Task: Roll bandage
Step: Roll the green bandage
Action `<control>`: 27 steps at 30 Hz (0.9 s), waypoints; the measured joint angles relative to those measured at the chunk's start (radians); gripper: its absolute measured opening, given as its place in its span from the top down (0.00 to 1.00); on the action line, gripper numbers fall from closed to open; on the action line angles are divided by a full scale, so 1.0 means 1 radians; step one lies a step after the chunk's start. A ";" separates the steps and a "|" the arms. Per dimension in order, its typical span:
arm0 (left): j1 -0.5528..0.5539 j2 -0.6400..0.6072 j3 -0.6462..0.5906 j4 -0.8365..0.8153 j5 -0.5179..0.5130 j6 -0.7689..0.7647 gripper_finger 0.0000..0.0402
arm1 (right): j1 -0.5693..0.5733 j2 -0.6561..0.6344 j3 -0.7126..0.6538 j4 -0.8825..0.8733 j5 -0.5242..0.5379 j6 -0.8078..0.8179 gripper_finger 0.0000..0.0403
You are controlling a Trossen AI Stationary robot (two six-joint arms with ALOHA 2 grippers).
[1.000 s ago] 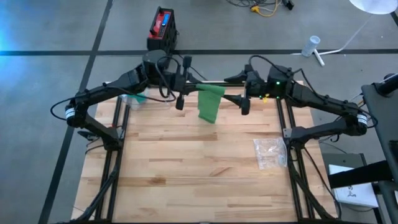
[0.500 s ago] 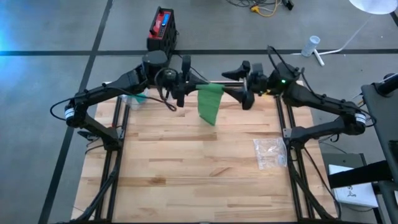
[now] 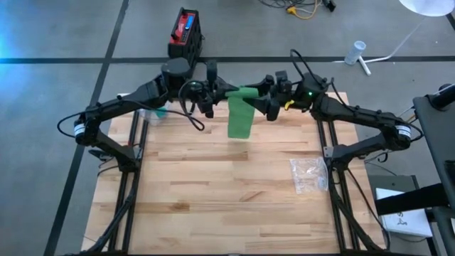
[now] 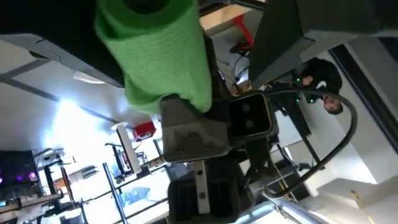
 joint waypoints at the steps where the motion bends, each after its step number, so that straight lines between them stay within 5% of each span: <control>1: -0.001 0.000 -0.002 -0.001 -0.001 0.000 0.93 | 0.000 0.000 0.000 -0.001 0.000 0.005 0.19; 27: -0.006 0.002 -0.003 0.047 -0.002 -0.080 0.93 | -0.034 -0.033 0.000 -0.038 -0.062 -0.047 0.22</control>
